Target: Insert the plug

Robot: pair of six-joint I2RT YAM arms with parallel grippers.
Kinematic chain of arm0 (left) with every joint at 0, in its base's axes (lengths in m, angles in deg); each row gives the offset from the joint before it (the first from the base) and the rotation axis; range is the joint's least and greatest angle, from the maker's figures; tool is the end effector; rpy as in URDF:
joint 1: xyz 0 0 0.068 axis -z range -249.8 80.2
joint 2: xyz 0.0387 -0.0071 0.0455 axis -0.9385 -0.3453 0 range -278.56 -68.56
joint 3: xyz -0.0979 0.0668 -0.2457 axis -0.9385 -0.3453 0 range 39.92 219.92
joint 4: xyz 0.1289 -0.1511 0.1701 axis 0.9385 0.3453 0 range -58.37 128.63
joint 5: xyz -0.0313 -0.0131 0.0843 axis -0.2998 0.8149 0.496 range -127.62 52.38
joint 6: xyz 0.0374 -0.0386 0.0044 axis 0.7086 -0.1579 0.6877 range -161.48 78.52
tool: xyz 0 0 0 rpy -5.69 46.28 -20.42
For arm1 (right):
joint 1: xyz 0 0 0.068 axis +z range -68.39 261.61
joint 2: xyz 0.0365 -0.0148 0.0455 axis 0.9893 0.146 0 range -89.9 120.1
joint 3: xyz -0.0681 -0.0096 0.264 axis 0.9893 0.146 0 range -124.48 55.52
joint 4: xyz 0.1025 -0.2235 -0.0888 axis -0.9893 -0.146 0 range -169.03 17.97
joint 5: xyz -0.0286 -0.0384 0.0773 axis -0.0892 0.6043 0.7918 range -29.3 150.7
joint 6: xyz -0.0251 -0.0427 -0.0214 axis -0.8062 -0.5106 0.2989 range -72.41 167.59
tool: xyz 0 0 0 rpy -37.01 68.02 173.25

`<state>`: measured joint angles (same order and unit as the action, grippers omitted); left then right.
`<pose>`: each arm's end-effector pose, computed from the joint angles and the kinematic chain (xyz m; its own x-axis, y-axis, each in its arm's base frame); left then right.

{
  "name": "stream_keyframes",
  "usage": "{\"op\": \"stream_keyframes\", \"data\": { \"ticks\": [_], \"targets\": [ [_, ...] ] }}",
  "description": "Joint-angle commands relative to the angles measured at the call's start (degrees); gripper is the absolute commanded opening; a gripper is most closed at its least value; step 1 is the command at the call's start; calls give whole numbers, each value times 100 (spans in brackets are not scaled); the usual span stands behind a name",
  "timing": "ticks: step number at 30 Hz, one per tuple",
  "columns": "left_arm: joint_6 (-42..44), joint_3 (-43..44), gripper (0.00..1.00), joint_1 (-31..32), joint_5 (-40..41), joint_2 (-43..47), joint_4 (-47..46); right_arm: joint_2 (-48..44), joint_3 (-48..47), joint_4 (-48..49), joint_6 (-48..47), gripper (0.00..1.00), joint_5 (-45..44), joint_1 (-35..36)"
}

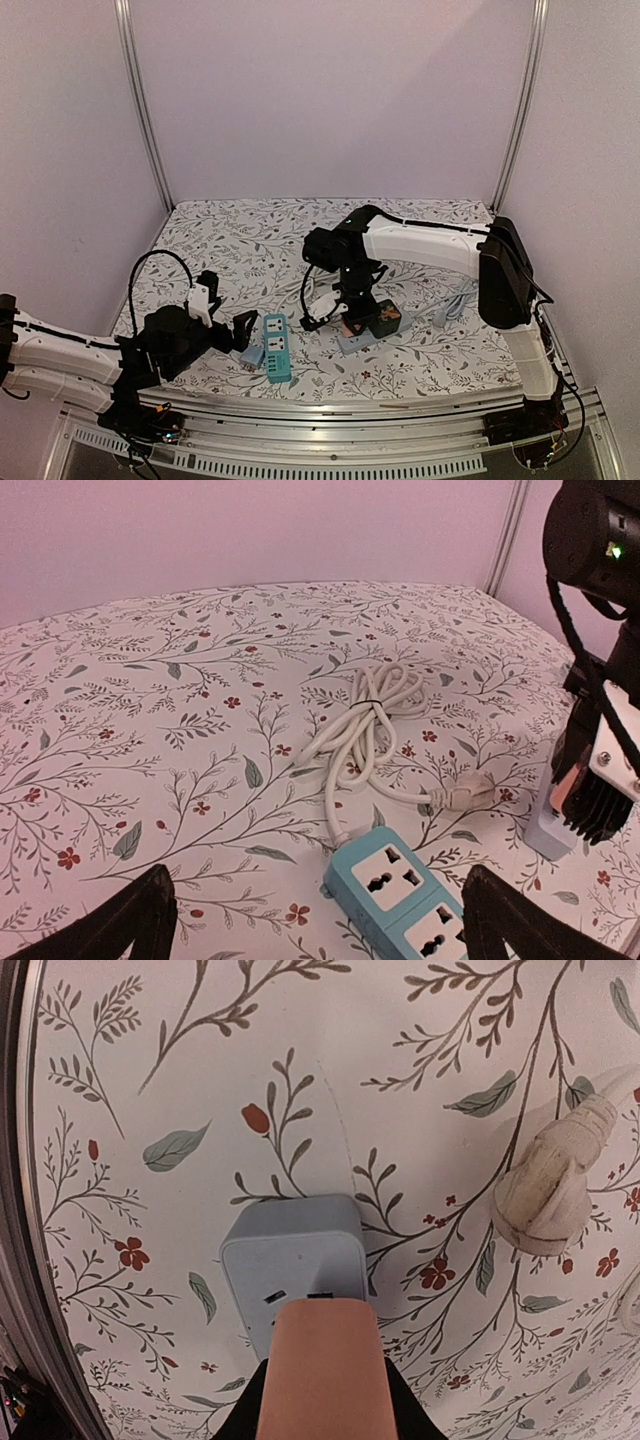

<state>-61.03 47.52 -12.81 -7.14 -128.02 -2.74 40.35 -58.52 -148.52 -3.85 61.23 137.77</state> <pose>0.1155 -0.1446 0.1538 -0.3080 -0.0553 -0.9498 0.3779 0.9091 -0.1754 0.2432 0.3636 0.1947 0.3025 -0.9529 0.0222 -0.9525 -0.3014 0.0427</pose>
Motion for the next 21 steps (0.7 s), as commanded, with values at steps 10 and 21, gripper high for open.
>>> {"op": "stream_keyframes", "data": {
  "ticks": [10, 21],
  "targets": [
    [-53, -91, 99, -2, 37, 174, 167, 115, 72, 194, 80, 0, 109, 12],
    [-73, -94, 99, -3, 29, 188, 180, -93, 227, 439, 73, 0, 373, 63]
  ]
}}
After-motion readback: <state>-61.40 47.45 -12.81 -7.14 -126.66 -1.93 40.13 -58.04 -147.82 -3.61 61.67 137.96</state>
